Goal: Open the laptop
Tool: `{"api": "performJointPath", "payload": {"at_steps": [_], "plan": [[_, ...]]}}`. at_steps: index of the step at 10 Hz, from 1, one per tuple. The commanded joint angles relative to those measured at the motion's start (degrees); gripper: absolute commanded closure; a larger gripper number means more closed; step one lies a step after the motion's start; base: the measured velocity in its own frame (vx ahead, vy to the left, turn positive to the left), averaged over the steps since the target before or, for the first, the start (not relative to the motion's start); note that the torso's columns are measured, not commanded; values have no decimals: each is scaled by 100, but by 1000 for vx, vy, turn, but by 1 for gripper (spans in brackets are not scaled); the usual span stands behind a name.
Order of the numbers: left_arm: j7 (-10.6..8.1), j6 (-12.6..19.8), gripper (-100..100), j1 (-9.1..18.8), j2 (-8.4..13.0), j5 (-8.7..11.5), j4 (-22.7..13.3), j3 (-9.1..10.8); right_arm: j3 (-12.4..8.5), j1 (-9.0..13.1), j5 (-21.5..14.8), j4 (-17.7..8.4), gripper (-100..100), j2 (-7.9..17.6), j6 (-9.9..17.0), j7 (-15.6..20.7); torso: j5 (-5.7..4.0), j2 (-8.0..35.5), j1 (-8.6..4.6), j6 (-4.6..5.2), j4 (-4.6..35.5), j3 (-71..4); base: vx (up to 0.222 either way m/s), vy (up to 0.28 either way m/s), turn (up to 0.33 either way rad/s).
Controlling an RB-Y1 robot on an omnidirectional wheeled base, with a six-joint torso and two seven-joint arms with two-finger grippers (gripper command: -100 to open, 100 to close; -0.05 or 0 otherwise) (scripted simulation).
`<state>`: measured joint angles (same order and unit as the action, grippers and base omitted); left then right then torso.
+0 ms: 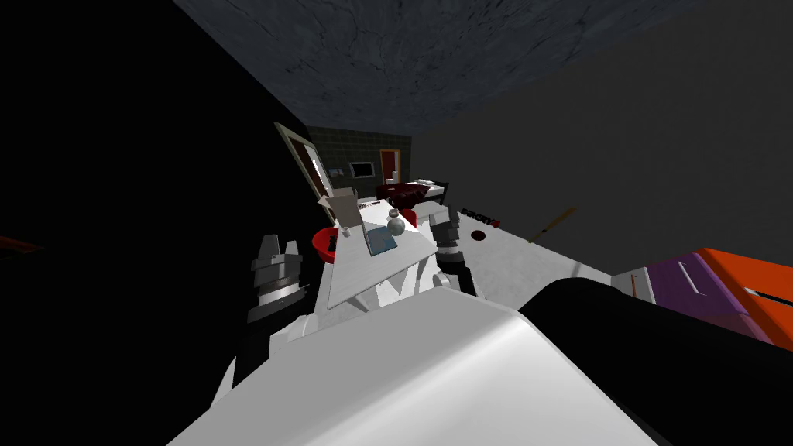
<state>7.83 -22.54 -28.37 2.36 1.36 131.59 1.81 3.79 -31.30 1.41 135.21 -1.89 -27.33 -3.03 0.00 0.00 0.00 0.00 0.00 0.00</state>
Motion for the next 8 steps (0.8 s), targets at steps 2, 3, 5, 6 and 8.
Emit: {"api": "performJointPath", "payload": {"at_steps": [2,3,5,6,8], "plan": [[0,0,0,0,0,0,0,0,0,0,0,0,0,0,0,0,0,597,0,0,600,-1200,0,0,0],[0,0,0,0,0,0,1,0,0,0,0,1,0,0,0,0,0,1003,0,0,1006,-2014,0,0,0],[0,0,0,0,0,0,1,0,0,0,0,1,0,0,0,0,0,1845,0,0,1846,-3692,0,0,0],[0,0,0,0,0,0,1,0,0,0,0,1,0,0,0,0,0,2269,0,0,2268,-4536,0,0,0],[0,-1,0,0,0,0,2,0,0,0,0,2,0,0,-1,0,0,3116,0,0,3114,-6227,0,0,0]]}}
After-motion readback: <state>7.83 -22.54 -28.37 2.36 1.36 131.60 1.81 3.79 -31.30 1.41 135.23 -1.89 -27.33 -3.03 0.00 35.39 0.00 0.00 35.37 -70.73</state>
